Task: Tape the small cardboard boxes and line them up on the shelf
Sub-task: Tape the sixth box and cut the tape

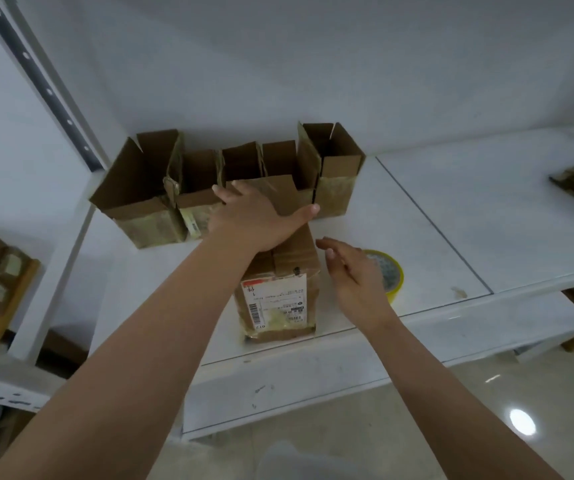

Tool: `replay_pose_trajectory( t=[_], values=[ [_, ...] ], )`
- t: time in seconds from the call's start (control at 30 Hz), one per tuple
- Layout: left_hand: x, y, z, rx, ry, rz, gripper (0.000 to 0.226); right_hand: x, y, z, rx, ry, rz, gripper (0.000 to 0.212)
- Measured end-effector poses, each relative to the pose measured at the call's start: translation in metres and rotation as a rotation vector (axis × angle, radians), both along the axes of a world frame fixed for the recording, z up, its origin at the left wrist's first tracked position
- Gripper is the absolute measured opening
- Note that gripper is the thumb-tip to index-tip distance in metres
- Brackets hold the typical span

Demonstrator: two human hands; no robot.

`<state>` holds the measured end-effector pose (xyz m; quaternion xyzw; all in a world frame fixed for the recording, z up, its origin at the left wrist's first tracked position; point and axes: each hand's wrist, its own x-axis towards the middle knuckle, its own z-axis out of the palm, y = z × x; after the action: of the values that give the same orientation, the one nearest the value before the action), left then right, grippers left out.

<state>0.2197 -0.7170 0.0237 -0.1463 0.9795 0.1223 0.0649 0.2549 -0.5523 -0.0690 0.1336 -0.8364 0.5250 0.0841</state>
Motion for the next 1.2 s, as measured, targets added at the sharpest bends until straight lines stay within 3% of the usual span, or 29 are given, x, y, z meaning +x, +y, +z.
replay_pose_trajectory(
  t=[0.17, 0.27, 0.37, 0.5, 0.6, 0.7, 0.83, 0.97, 1.1, 1.2],
  values=[
    [-0.007, 0.005, -0.001, 0.0, -0.007, -0.032, 0.134, -0.005, 0.01, 0.001, -0.042, -0.041, -0.065, 0.028],
    [-0.005, -0.001, 0.013, 0.078, -0.004, -0.277, 0.126, -0.012, 0.018, 0.01, -0.153, -0.049, -0.155, 0.029],
    [-0.001, -0.003, 0.026, 0.016, -0.14, -0.435, 0.127, -0.021, 0.022, 0.02, -0.298, -0.107, -0.196, 0.03],
    [0.009, 0.012, 0.017, -0.091, -0.186, -0.374, 0.141, -0.025, 0.017, 0.027, -0.419, -0.224, -0.113, 0.037],
    [0.013, 0.012, 0.019, -0.12, -0.101, -0.392, 0.132, -0.023, 0.017, 0.029, -0.515, -0.249, -0.104, 0.042],
    [0.009, -0.007, 0.047, -0.167, -0.012, -0.623, 0.127, -0.026, 0.024, 0.039, -0.624, -0.254, -0.14, 0.043],
    [0.016, -0.014, 0.06, -0.219, -0.025, -0.928, 0.122, -0.026, 0.025, 0.039, -0.537, -0.222, -0.076, 0.043],
    [0.03, -0.026, 0.031, -0.282, -0.071, -0.813, 0.116, -0.015, 0.017, 0.03, -0.441, -0.316, 0.052, 0.042],
    [0.05, -0.044, 0.009, -0.013, -0.091, -0.682, 0.113, -0.006, 0.009, 0.028, -0.291, -0.329, 0.102, 0.029],
    [0.061, -0.027, -0.006, 0.072, 0.027, -0.566, 0.108, -0.005, 0.0, 0.026, -0.249, -0.276, 0.118, 0.041]
  ],
)
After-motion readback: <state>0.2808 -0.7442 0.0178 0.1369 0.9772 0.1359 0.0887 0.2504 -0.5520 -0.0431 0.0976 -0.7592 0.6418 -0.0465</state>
